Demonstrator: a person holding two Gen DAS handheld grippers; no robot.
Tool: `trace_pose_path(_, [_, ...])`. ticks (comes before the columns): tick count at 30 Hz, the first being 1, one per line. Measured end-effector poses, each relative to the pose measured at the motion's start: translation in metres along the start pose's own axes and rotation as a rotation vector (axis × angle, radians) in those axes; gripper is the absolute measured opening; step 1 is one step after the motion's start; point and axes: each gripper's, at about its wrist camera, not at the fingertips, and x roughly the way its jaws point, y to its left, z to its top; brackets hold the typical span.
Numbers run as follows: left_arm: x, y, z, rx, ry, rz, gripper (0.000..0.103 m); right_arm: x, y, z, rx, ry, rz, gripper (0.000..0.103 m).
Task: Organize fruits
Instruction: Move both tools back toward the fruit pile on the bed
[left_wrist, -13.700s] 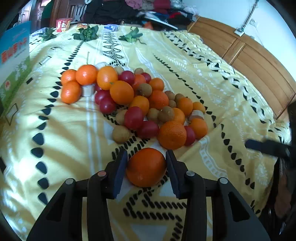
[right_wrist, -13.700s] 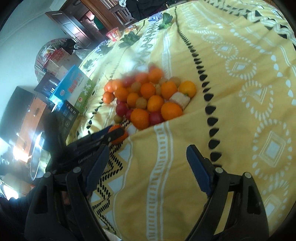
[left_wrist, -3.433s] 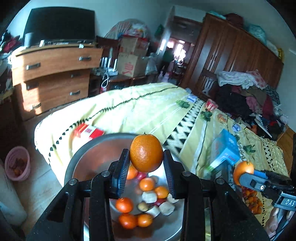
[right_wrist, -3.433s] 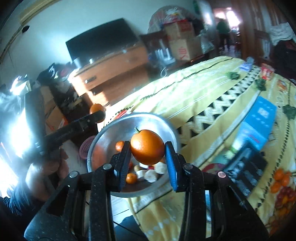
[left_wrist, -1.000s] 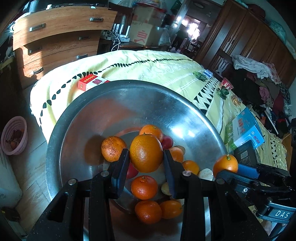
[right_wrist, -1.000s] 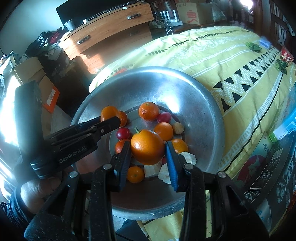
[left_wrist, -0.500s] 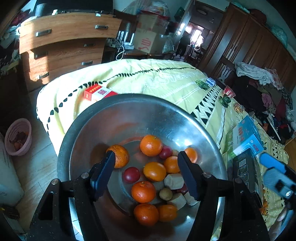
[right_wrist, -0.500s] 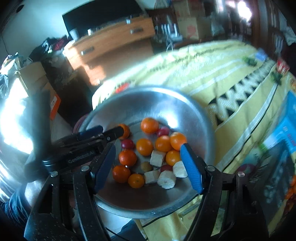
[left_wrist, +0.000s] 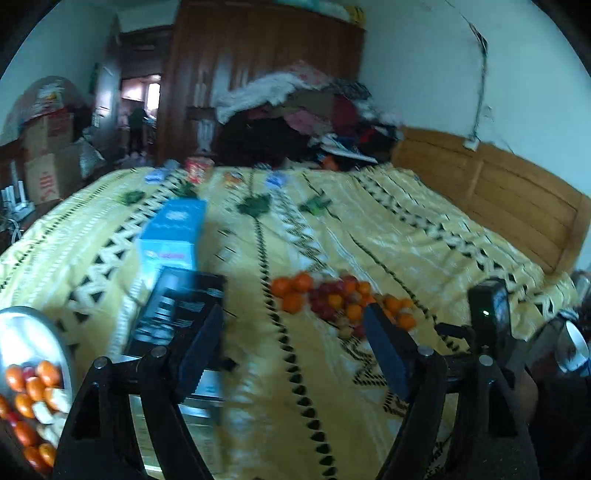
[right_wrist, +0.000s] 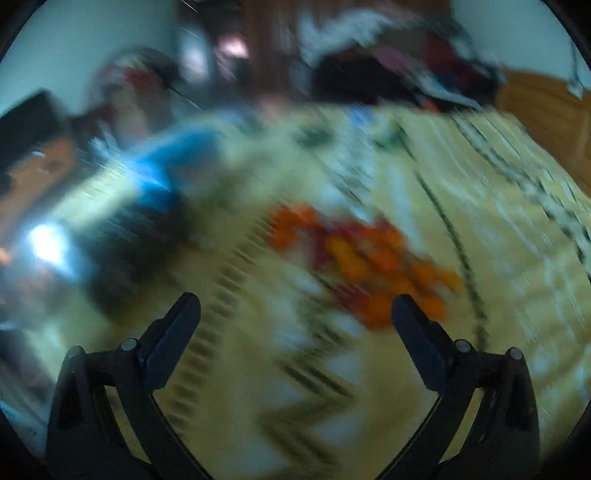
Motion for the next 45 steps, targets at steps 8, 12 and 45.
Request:
trace_pose_path(8, [0.155,-0.039,-0.065,0.006,0.319,0.017,0.08,0.086,-0.065,-0.023,0.05,0.216,-0.021,0.103])
trace_pose_path(12, [0.187,-0.031,-0.09,-0.01,0.372,0.096,0.08,0.081,-0.074,-0.028,0.044,0.118,-0.004,0.103])
trace_pose_path(45, [0.194,-0.023,-0.113,0.01,0.301,0.097,0.086,0.078,-0.068,-0.037,0.032,0.104,-0.026,0.103])
